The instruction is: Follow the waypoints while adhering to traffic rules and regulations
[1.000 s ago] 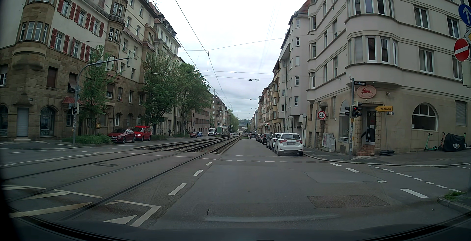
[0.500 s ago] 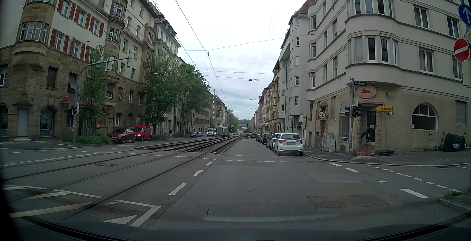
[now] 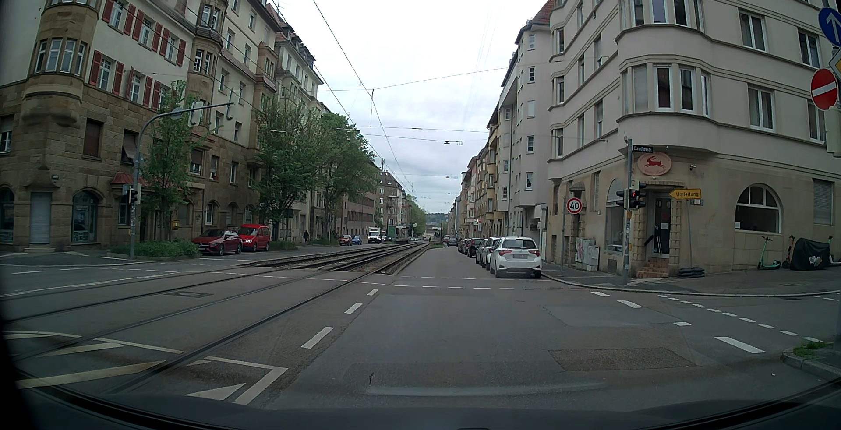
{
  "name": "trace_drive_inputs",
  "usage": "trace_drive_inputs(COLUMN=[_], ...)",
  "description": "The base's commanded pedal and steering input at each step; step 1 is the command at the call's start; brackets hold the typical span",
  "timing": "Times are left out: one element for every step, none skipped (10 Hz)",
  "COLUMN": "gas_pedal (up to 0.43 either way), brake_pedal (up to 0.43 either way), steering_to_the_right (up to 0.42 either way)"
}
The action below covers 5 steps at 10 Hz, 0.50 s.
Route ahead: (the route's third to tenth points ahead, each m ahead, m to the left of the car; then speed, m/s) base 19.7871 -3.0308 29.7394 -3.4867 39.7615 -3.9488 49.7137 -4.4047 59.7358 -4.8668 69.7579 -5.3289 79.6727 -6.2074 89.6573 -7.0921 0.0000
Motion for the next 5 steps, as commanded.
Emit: trace_drive_inputs(gas_pedal=[0.000,0.000,0.000,0.000,0.000], brake_pedal=[0.287,0.287,0.287,0.287,0.287], steering_to_the_right=[-0.011,-0.012,-0.011,-0.012,-0.012])
